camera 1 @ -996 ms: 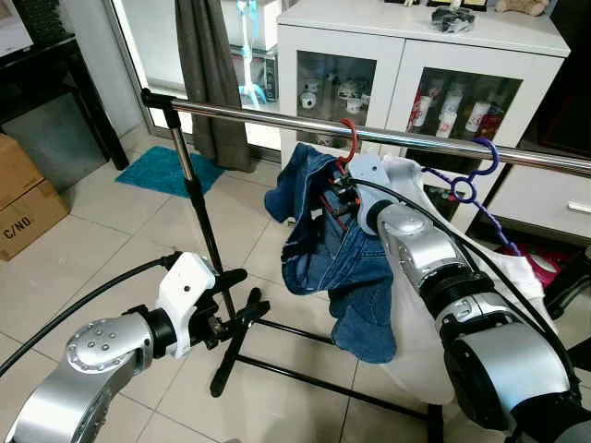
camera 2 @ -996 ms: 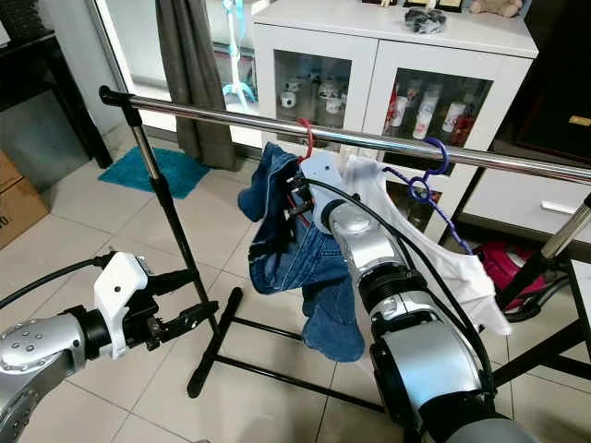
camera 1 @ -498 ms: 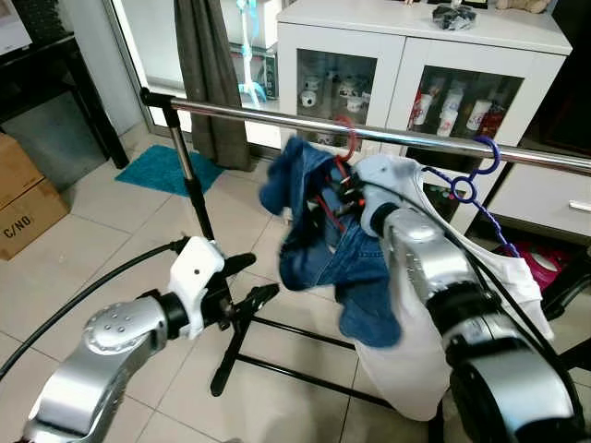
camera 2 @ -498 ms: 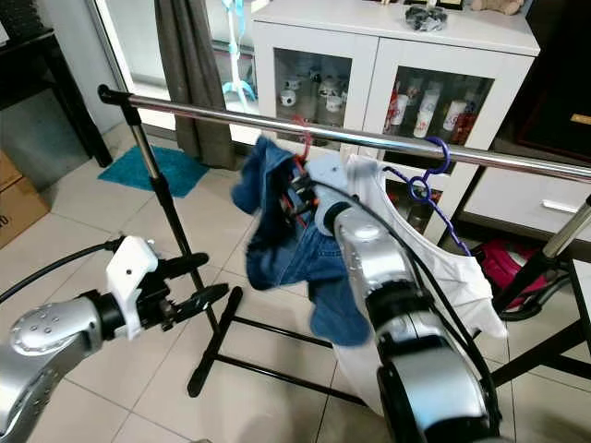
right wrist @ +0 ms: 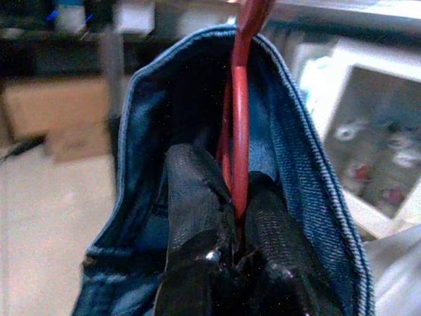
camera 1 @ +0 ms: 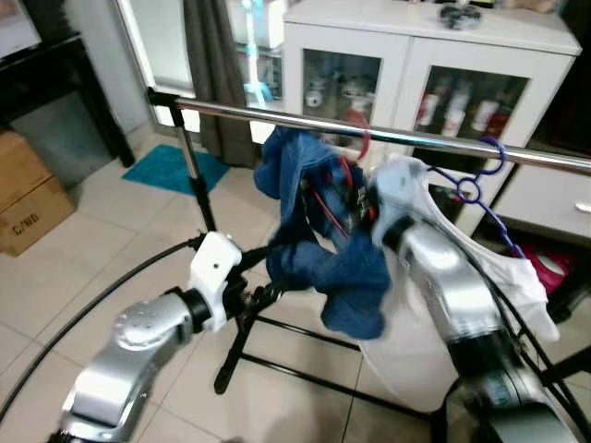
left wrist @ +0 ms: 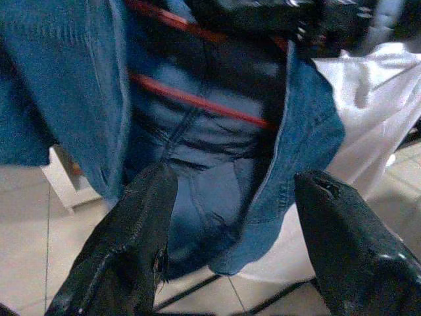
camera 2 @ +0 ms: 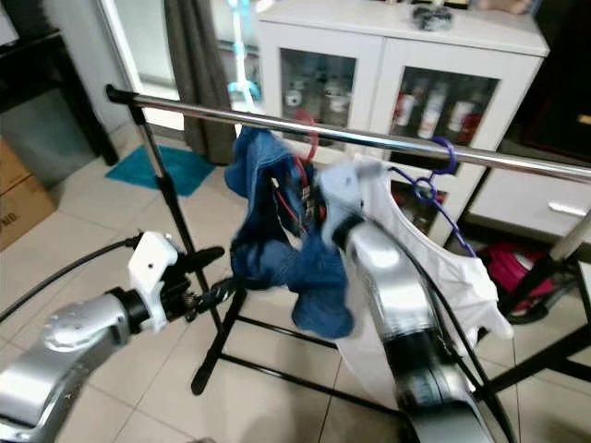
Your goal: Hang hanger
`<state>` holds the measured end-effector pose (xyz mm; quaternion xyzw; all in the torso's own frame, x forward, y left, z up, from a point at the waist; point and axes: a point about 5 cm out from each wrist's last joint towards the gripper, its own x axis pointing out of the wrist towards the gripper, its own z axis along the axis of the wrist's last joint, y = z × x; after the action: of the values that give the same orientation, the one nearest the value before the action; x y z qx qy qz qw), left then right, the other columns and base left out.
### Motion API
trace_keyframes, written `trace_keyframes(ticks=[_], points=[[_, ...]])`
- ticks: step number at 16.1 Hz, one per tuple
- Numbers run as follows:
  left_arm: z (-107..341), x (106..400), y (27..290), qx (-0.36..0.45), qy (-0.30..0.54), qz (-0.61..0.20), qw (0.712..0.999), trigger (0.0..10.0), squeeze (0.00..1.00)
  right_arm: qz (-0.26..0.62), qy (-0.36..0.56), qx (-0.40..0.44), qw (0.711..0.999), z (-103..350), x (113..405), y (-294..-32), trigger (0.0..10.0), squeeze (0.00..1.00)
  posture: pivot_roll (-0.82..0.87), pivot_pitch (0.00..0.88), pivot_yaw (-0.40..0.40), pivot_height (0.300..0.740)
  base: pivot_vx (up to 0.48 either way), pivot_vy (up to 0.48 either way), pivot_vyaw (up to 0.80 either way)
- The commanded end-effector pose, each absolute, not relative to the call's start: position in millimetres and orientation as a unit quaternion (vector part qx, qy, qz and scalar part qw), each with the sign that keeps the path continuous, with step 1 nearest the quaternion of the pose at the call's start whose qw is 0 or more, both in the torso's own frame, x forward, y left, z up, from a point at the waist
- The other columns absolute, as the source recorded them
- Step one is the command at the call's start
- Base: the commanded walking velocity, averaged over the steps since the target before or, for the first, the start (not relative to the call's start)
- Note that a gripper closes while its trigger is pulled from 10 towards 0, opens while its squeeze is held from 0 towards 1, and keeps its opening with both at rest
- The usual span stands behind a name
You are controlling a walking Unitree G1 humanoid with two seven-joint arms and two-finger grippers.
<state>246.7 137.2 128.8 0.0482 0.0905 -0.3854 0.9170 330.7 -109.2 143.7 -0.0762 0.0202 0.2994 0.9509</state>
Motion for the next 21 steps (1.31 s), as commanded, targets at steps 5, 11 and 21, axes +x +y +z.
trace_keyframes(ticks=[5,11,21], points=[[121,249,141,0.038,0.090,-0.294,0.951,10.0,0.00,0.283,0.045,-0.047,0.957,127,288,-120,0.0,0.00,-0.05,0.000,0.000,0.740,0.000,0.000,0.00],[118,241,144,0.010,0.103,-0.276,0.956,10.0,0.00,0.180,0.085,-0.002,0.980,116,251,-155,0.0,0.00,-0.06,0.000,-0.005,0.740,0.000,0.000,0.00],[119,240,146,0.010,0.102,-0.269,0.958,10.0,0.00,0.168,0.099,0.012,0.981,118,245,-156,0.0,0.00,-0.06,0.000,-0.013,0.740,-0.049,0.000,0.00]])
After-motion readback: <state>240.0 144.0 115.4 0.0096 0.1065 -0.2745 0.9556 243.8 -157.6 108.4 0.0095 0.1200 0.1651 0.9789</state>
